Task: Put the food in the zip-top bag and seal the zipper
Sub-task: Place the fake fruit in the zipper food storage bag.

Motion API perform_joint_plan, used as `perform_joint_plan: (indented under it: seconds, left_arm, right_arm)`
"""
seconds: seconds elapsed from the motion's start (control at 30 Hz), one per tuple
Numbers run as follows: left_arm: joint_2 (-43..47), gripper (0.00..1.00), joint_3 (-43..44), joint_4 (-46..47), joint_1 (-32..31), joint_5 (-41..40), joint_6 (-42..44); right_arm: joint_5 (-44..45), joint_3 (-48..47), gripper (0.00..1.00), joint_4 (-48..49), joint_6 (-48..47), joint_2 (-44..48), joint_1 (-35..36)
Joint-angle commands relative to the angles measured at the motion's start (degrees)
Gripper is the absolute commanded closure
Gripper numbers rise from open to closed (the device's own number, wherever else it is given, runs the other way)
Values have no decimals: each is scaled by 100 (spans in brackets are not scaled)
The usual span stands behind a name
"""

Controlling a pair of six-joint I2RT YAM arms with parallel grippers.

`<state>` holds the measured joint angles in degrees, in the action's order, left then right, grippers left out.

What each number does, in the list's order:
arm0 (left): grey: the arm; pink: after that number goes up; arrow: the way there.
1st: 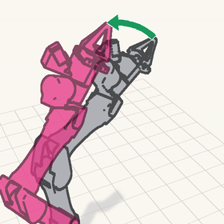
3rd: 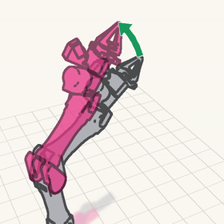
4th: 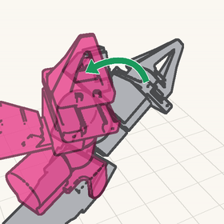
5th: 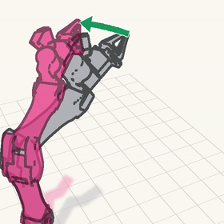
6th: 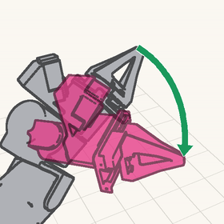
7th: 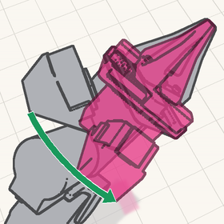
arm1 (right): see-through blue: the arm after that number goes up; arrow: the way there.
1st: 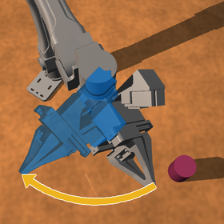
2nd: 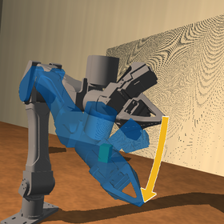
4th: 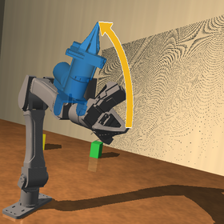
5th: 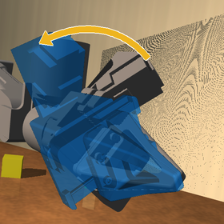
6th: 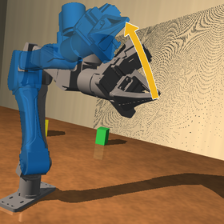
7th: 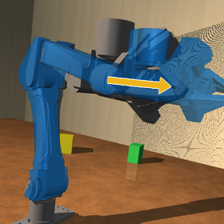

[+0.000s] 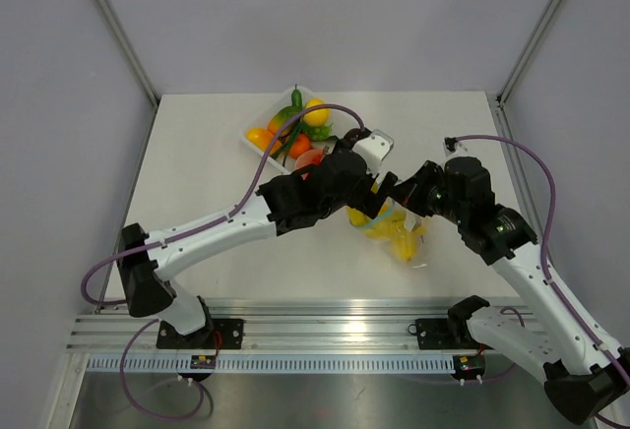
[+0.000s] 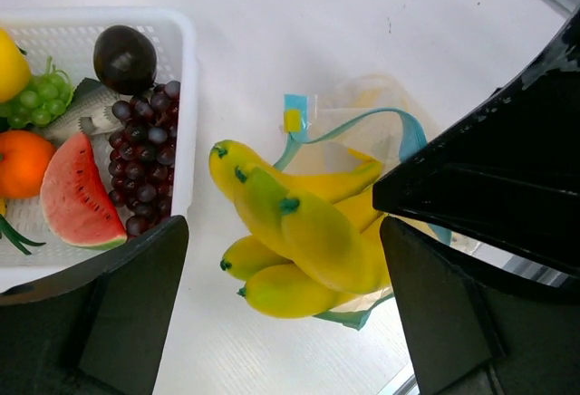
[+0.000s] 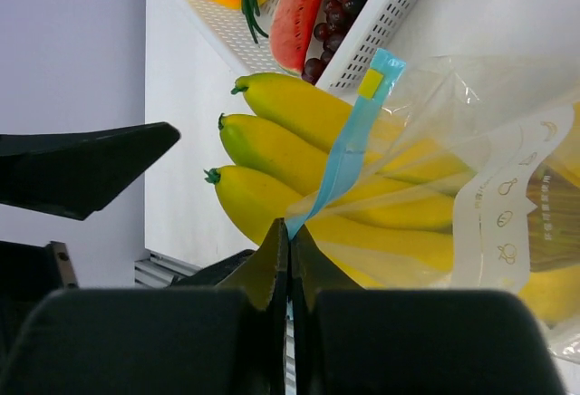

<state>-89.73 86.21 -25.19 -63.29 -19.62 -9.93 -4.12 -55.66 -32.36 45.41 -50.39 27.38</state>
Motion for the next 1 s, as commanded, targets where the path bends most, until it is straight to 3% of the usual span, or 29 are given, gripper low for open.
perform_joint_plan:
  seconds: [0.0, 0.13, 0.23, 0.37, 0.43, 0.57, 0.83, 0.97]
  left_arm:
    - [544, 12, 335, -135, 167, 274, -26]
    - [966, 26, 10, -354, 788, 414, -587]
    - [1405, 41, -926, -190, 1456, 844, -1333]
    - [1547, 42, -1650, 233, 2127, 2186, -1695]
    - [1232, 39, -1704, 251, 2276, 2453, -1740]
    - [695, 33, -1792, 708, 2330, 3128, -1872]
    - [-307, 35, -1556, 1384, 2426, 3859, -2161]
    - [-414, 36, -1739, 1972, 2426, 4911, -2293]
  right_arm:
    - [-106, -138, 100, 441, -190, 152, 40]
    - [-221, -182, 100, 494, -217, 214, 40]
    - [-317, -182, 100, 520, -243, 267, 31]
    - [-467, -138, 100, 643, -208, 293, 40]
    - [-572, -129, 100, 722, -190, 293, 40]
    - [-712, -121, 100, 766, -208, 311, 31]
    - [-1047, -121, 100, 924, -260, 363, 40]
    - [-1065, -103, 100, 916, -287, 346, 40]
